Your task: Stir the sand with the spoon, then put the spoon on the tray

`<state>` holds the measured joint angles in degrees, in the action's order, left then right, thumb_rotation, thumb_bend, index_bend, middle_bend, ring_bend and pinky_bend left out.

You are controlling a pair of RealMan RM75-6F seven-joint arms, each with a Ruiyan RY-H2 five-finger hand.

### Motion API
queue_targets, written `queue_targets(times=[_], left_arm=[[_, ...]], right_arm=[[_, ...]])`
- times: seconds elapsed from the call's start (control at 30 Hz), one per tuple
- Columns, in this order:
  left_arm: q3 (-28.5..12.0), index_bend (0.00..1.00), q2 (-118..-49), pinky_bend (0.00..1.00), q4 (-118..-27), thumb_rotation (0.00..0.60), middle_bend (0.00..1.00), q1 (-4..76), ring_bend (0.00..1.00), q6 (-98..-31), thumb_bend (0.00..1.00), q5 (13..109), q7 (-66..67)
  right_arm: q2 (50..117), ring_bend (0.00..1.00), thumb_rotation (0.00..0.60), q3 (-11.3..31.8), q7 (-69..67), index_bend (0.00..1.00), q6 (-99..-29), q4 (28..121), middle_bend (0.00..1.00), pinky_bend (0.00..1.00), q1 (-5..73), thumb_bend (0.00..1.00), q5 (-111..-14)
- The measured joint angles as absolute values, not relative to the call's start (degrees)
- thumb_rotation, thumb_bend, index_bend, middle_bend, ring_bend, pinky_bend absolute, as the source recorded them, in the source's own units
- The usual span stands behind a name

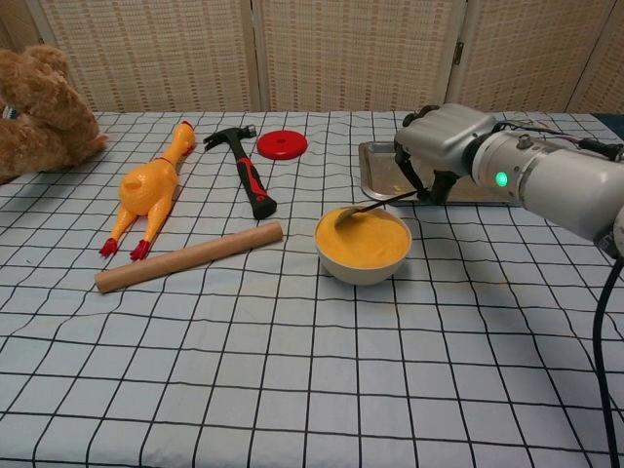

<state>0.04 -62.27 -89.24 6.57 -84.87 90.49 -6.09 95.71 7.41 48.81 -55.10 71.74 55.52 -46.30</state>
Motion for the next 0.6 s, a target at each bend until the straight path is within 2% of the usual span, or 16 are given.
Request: queue_targets(times=[0.4, 0.6], left_arm=[[0.45, 0.0, -62.28, 0.18, -89.78, 0.6, 0.0, 6.15, 0.0, -86.06, 0.45, 91.79, -5.43], [0.41, 0.0, -62.23, 0.18, -90.0, 0.6, 0.0, 6.07, 0.0, -86.34, 0.45, 91.94, -5.28]], right_arm=[[87.27, 0.0, 0.6, 4.94, 51.49, 0.94, -53.08, 82.87, 0.19, 0.0, 54.78, 0.9, -44.09], [87.41, 0.0, 0.6, 5.94, 47.76, 0.93, -57.26, 83.1, 0.2, 0.0, 53.47, 0.9, -47.2]])
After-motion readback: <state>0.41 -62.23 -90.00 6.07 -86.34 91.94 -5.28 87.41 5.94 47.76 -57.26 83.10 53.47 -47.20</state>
